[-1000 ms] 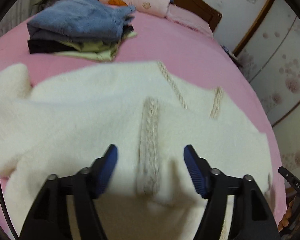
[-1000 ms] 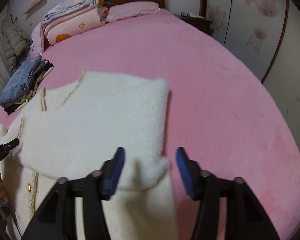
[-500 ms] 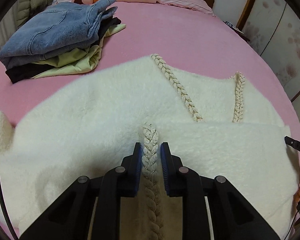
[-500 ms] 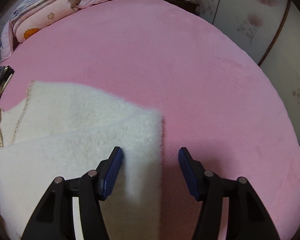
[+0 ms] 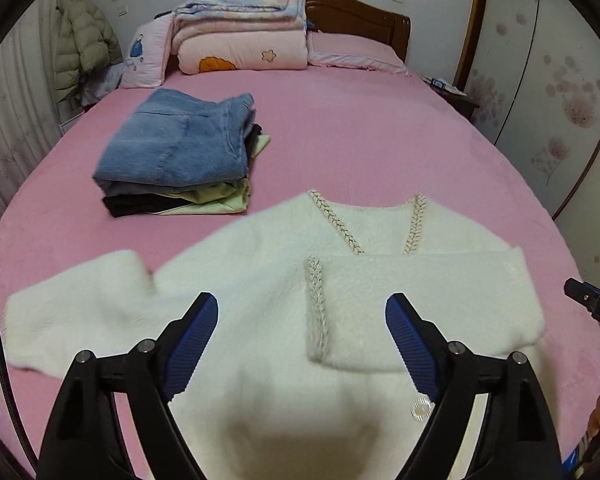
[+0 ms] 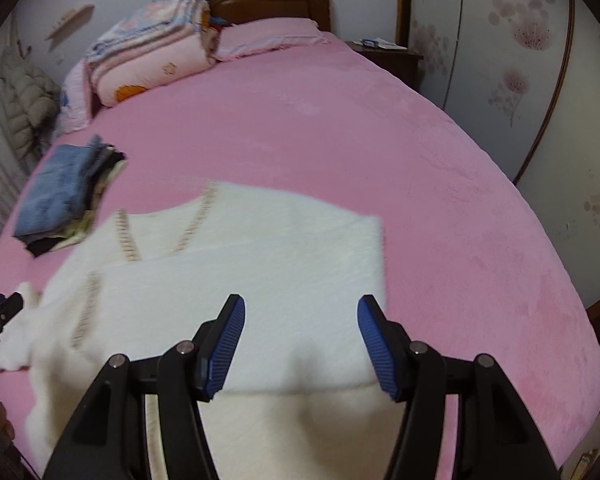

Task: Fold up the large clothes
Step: 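Release the left tool and pull both tools back from the cardigan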

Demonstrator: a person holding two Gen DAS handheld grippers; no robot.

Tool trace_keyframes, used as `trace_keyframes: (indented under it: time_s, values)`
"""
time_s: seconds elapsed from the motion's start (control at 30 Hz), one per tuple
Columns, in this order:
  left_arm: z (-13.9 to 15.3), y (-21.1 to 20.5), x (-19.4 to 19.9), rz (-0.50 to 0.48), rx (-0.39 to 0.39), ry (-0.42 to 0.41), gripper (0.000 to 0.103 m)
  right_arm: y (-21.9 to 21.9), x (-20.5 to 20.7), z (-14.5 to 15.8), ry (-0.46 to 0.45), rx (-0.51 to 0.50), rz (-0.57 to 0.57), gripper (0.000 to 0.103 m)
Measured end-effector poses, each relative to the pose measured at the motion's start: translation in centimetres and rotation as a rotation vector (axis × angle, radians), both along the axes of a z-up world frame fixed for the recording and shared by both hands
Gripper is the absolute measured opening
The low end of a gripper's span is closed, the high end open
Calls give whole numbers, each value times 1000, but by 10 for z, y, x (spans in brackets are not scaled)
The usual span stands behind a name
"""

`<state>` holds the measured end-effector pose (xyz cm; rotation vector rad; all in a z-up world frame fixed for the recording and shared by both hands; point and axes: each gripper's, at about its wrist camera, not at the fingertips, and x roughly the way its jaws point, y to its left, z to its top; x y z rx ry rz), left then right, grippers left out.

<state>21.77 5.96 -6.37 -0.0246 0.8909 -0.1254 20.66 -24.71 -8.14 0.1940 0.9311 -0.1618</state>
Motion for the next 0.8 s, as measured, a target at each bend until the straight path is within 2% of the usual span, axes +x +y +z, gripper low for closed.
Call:
trace_keyframes:
  time_s: [0.2, 0.37, 0.5, 0.63, 0.8]
  values:
    - [42, 42, -62, 50, 6, -17, 91, 91, -56, 50, -74, 45, 83, 59]
    - [50, 89, -107, 113, 57, -39, 91, 153, -87, 74, -118, 54, 148, 59]
    - [40, 136, -130, 163, 59, -37, 91, 197, -100, 79, -143, 58, 183, 59]
    - [24, 184, -139, 234, 46, -32, 91, 238, -100, 73, -155, 63, 217, 59]
    - [-13, 256, -136, 350, -38, 20, 91, 279, -88, 54, -147, 70, 238, 59]
